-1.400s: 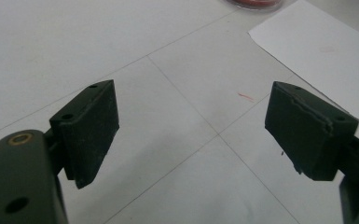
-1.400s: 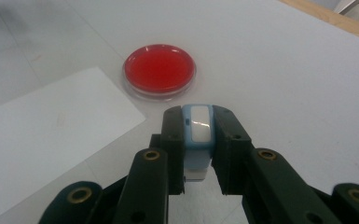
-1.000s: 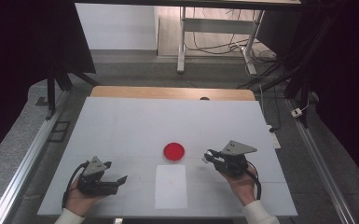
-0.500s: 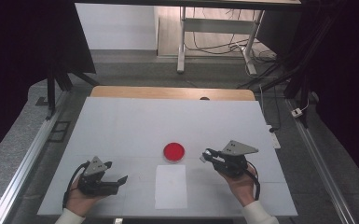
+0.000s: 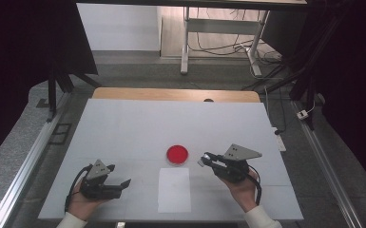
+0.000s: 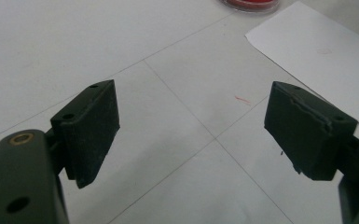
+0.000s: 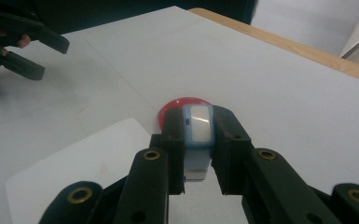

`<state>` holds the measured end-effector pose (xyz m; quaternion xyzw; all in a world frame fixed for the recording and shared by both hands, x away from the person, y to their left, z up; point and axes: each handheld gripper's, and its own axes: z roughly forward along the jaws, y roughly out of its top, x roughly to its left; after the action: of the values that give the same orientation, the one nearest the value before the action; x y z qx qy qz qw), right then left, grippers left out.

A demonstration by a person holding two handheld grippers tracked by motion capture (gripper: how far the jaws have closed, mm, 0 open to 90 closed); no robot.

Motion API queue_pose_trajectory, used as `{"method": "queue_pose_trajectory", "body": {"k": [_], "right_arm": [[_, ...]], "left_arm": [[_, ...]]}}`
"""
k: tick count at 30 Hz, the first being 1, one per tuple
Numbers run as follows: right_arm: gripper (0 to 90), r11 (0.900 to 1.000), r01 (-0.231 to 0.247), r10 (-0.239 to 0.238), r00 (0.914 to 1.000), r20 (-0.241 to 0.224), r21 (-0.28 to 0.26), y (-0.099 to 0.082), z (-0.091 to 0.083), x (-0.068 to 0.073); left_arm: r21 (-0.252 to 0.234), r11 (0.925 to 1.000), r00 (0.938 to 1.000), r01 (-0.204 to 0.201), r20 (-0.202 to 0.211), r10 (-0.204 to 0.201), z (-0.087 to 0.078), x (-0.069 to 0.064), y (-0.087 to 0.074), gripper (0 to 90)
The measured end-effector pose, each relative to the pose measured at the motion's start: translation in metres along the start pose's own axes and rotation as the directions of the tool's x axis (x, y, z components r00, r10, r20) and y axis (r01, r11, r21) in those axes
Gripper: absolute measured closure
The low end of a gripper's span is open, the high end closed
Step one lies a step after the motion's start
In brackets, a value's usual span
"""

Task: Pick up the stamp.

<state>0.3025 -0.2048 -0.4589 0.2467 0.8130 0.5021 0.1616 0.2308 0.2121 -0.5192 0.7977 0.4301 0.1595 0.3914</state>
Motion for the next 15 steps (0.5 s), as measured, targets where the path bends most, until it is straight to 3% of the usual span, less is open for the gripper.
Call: {"method": "queue_pose_trajectory", "body": {"k": [15], "right_arm": [[74.8,0.9997,-0.013,0.011,0.9952,-0.097,-0.020,0.004,0.015,0.023]], "left_arm": [[-0.002,1.0000,1.0000,-0.005,0.001,0.005,0.001,-0.001,0.001,18.2]]}}
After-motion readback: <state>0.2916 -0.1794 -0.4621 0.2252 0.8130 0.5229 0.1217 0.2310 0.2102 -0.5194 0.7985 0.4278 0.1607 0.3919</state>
